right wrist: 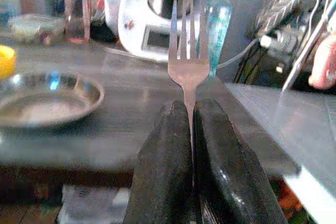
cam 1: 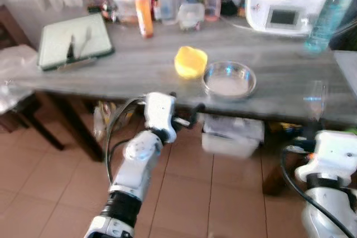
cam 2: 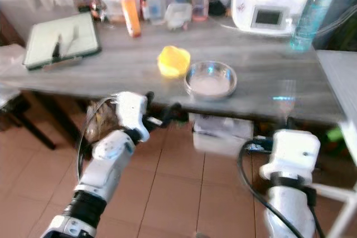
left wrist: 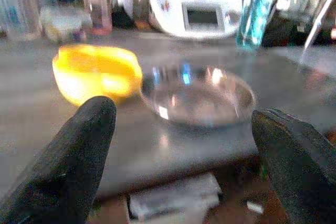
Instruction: Setting the table
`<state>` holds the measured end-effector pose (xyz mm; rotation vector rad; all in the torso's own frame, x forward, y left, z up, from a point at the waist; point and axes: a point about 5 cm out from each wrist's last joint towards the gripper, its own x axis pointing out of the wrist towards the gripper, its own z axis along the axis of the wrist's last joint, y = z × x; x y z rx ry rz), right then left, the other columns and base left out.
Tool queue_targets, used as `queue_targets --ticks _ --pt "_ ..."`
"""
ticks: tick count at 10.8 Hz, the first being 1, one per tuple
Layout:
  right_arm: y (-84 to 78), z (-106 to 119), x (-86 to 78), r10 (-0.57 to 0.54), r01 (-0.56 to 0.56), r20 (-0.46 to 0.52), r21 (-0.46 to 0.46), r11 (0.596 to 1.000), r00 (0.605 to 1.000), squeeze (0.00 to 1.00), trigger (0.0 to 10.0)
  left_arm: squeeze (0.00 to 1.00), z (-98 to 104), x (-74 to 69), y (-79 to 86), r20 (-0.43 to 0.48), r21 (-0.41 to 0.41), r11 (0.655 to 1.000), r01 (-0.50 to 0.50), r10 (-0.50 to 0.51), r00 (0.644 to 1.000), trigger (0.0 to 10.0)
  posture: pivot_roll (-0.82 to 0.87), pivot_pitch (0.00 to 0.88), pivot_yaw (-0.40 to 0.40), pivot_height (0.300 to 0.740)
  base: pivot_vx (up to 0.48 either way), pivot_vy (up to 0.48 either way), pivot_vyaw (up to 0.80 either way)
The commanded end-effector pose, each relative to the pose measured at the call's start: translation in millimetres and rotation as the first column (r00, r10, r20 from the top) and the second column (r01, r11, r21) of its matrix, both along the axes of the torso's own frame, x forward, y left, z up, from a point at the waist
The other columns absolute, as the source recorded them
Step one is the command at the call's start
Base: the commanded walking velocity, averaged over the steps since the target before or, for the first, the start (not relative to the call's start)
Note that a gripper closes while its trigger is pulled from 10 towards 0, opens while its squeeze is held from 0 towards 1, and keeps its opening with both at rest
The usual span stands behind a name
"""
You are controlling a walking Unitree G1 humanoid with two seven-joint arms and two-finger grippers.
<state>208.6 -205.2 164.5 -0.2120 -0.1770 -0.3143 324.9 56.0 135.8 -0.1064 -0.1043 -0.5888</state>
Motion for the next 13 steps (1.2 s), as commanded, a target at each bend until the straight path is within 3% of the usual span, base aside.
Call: queue_targets --ticks 1,7,11,13 --pt "4.5 3.2 -0.3 0.010 -0.010 0.016 0.005 1.000 1.000 0.00 10.0 0.00 0.0 1.3 7.7 0.003 0.015 1.000 -0.014 0.014 1.000 10.0 -0.05 0.100 0.035 0.740 0.480 0.000 0.00" --pt "3.7 7.1 1.4 0.003 -0.003 0.029 -0.009 1.000 1.000 0.00 10.0 0.00 4.9 1.4 13.0 0.030 0.036 0.999 -0.009 0.008 1.000 10.0 -0.04 0.099 0.033 0.740 0.469 0.000 0.00" --pt "5.0 9.8 2.8 0.004 -0.004 0.036 -0.017 1.000 0.999 0.00 10.0 0.00 11.4 2.7 22.5 0.051 0.034 0.999 -0.032 0.031 0.998 10.0 -0.04 0.099 0.033 0.740 0.000 0.000 0.00" --pt "3.3 10.2 1.5 -0.009 0.010 0.034 -0.019 1.000 0.999 0.00 10.0 0.00 12.7 -6.2 22.7 0.074 0.065 0.997 0.045 -0.049 0.996 10.0 -0.04 0.099 0.033 0.740 0.000 0.000 0.00"
